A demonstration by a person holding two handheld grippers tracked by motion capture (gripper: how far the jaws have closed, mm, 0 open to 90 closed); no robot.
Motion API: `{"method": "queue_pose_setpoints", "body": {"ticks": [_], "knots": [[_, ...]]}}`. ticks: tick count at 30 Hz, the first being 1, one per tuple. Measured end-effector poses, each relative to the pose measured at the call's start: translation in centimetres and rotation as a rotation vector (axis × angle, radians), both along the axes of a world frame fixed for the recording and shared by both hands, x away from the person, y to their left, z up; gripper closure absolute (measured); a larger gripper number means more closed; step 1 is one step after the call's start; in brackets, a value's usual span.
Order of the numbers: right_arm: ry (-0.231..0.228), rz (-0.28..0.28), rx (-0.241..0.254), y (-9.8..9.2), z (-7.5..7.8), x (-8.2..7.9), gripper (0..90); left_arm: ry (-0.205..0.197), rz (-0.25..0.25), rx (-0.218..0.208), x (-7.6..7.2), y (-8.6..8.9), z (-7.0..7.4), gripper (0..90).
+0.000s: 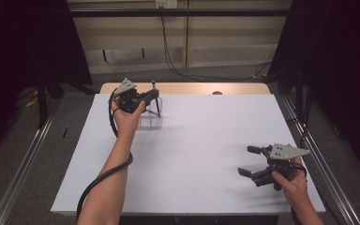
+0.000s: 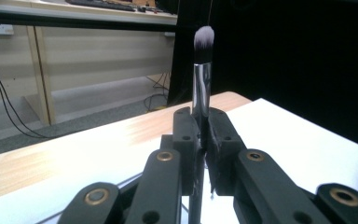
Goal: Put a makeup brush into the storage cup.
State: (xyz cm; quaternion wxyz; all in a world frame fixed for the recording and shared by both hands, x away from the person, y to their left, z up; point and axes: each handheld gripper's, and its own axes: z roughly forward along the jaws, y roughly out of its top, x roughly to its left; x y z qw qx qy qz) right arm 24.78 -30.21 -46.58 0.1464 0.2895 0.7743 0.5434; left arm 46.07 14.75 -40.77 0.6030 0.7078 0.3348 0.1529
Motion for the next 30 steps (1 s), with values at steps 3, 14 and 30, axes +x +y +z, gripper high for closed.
{"method": "queue_pose_setpoints", "body": {"ticks": [3, 14, 30], "knots": [[-0.001, 0.001, 0.001, 0.1, 0.0, 0.1, 6.7, 0.001, 0.005, 0.006, -0.1, 0.1, -0.2, 81.3], [-0.003, 0.012, -0.001, 0.5, 0.0, 0.3, 6.7, 0.018, 0.007, -0.037, -1.2, 0.8, 0.7, 36.9], [-0.006, 0.010, 0.006, 0.6, 0.1, 0.7, 6.7, 0.012, -0.008, -0.037, -3.3, 2.2, 0.9, 10.5]]}}
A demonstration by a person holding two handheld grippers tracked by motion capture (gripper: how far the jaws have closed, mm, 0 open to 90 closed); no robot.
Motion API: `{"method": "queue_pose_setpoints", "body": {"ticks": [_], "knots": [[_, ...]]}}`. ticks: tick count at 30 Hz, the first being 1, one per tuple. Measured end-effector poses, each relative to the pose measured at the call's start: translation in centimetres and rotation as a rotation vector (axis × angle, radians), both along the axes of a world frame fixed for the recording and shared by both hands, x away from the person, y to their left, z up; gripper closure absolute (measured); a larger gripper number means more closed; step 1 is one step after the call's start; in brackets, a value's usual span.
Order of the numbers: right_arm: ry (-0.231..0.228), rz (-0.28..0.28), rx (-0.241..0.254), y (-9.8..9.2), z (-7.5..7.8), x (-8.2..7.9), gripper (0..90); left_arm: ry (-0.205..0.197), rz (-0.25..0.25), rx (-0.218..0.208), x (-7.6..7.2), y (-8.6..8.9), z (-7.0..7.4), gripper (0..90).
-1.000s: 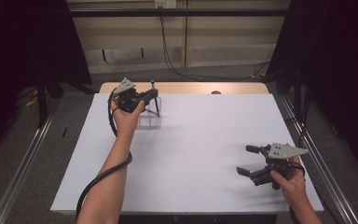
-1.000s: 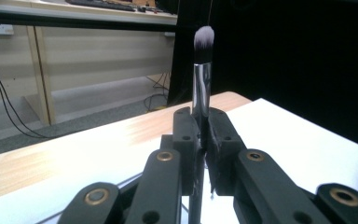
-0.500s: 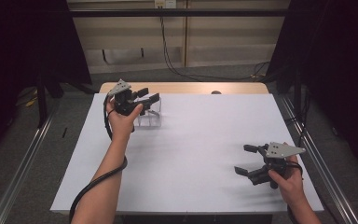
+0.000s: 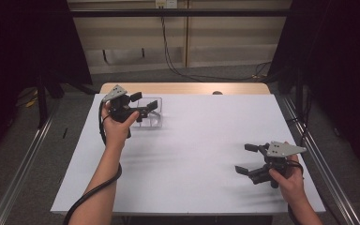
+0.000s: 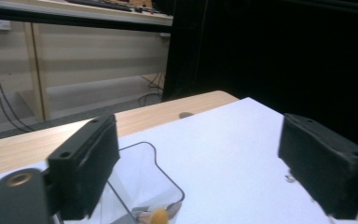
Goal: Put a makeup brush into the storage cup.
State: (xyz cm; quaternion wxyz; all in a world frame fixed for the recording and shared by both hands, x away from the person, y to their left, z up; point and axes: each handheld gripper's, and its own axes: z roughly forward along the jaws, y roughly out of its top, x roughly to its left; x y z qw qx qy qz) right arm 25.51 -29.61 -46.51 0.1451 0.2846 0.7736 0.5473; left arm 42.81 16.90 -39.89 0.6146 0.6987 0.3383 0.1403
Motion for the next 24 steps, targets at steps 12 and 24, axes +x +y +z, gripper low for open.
{"method": "queue_pose_setpoints", "body": {"ticks": [12, 24], "knots": [[-0.006, -0.002, -0.003, 0.2, 0.1, -0.1, 6.7, 0.011, -0.071, -0.022, -1.9, 1.1, -0.3, 2.3], [-0.003, -0.016, -0.007, 0.2, -0.1, -0.8, 6.7, -0.027, -0.115, -0.008, -4.2, 2.5, -0.9, 2.2]]}}
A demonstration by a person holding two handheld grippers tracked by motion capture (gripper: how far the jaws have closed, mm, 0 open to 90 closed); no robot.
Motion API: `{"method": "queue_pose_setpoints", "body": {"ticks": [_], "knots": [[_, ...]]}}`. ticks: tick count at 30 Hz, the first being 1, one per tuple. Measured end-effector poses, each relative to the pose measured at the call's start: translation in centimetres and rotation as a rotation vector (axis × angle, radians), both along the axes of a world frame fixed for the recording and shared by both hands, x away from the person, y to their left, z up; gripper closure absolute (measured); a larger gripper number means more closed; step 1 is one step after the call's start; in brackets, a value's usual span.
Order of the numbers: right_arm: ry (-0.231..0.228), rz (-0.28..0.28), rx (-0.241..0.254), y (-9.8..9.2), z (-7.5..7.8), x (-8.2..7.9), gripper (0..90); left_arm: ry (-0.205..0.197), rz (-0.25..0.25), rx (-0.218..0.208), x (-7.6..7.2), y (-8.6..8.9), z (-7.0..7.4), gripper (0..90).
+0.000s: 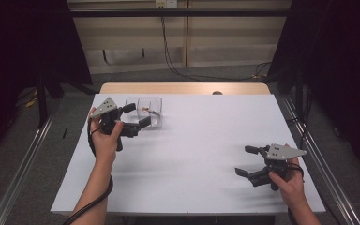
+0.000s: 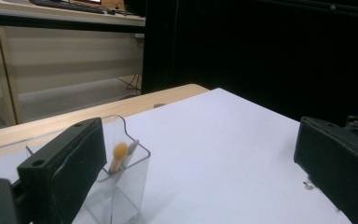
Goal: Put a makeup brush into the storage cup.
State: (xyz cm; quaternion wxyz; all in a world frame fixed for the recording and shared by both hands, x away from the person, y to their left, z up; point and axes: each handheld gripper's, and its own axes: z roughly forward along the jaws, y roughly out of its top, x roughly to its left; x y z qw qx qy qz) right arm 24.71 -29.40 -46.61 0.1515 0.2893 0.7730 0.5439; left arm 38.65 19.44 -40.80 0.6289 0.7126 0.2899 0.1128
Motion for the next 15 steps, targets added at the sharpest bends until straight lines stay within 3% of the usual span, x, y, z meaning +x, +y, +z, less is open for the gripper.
{"method": "queue_pose_setpoints", "body": {"ticks": [7, 15], "knots": [[-0.005, -0.013, 0.000, 0.0, 0.1, -0.2, 6.7, 0.006, -0.024, -0.033, -1.6, 0.9, -1.2, 2.3], [-0.014, -0.024, 0.005, -0.1, 0.2, -0.2, 6.7, -0.002, -0.072, -0.009, -3.1, 1.3, -2.1, 2.3]]}}
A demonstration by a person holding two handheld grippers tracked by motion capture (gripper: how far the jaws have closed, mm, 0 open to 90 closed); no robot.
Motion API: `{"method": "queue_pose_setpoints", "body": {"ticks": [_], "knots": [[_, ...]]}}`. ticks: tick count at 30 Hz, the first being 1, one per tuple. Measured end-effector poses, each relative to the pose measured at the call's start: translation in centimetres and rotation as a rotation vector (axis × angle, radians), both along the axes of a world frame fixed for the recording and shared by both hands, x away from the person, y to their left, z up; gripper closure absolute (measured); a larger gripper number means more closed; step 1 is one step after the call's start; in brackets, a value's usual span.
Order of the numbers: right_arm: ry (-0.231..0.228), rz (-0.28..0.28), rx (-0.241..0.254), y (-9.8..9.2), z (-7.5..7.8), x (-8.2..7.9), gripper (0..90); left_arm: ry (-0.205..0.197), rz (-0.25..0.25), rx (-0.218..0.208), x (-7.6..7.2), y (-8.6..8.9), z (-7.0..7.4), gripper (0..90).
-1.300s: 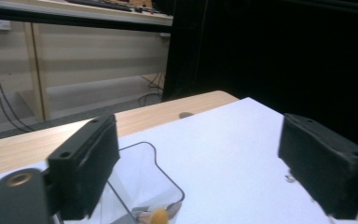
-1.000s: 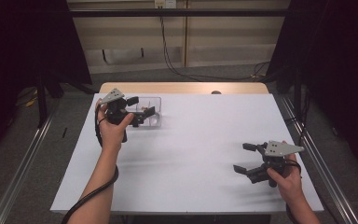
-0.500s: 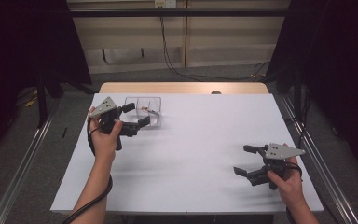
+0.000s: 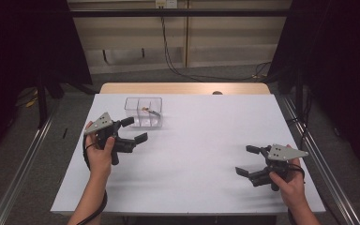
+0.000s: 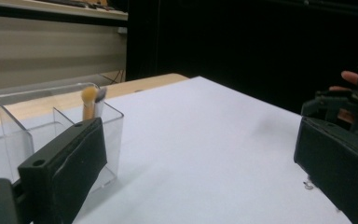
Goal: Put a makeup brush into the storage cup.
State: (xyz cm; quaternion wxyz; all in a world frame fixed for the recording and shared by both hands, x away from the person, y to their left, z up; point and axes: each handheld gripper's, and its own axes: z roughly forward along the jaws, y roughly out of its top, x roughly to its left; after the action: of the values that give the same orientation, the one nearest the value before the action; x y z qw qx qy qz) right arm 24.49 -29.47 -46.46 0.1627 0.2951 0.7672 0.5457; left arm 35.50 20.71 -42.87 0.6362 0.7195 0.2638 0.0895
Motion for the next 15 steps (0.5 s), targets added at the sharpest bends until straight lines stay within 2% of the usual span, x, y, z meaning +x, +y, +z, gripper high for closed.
{"method": "queue_pose_setpoints", "body": {"ticks": [7, 15], "knots": [[-0.002, -0.008, -0.002, -0.1, 0.0, -0.1, 6.7, 0.010, -0.029, 0.040, -0.9, 0.3, -0.5, 2.3], [-0.007, -0.018, -0.003, -0.4, 0.0, -0.1, 6.7, 0.012, -0.039, 0.054, -1.4, 1.3, -0.6, 2.4]]}}
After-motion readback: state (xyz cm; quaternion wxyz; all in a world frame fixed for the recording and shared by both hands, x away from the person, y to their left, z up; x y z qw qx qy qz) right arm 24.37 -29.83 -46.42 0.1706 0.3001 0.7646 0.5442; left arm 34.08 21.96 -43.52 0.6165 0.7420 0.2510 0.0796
